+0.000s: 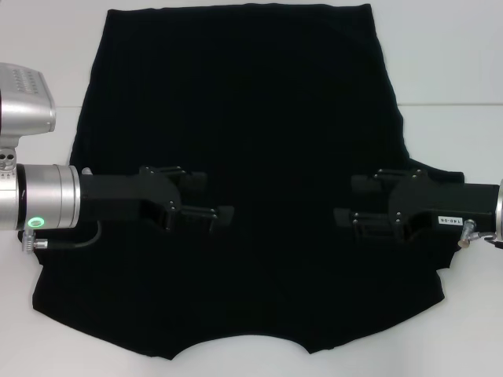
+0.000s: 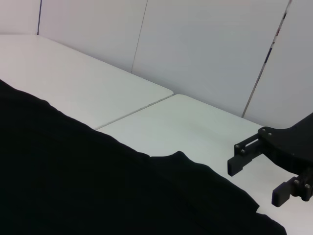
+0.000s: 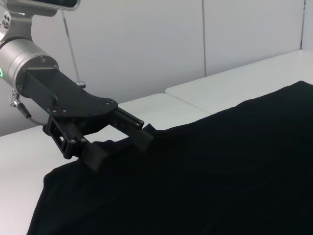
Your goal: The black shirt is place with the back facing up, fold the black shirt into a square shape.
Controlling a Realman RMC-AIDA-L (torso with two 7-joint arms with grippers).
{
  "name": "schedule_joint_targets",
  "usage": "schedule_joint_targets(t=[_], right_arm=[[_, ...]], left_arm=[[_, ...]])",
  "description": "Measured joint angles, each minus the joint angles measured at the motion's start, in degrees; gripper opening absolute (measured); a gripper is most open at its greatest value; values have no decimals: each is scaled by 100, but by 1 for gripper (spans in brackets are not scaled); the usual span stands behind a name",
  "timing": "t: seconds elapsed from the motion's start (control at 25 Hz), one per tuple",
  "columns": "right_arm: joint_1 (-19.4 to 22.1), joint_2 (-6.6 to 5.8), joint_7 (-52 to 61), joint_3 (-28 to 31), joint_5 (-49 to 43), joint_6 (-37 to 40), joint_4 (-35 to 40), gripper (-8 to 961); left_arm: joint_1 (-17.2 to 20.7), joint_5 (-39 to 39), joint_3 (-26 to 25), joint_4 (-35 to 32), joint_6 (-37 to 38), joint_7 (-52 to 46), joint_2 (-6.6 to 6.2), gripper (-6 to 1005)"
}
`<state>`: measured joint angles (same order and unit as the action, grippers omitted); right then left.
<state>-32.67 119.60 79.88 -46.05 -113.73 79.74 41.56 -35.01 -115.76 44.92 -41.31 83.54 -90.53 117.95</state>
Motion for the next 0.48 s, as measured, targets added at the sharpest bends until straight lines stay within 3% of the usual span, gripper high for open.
schedule_joint_targets(t=[0.48], right_arm=[[16, 2, 26, -24, 1, 2, 2, 736]], left_arm=[[20, 0, 0, 0, 0, -48, 0, 909]])
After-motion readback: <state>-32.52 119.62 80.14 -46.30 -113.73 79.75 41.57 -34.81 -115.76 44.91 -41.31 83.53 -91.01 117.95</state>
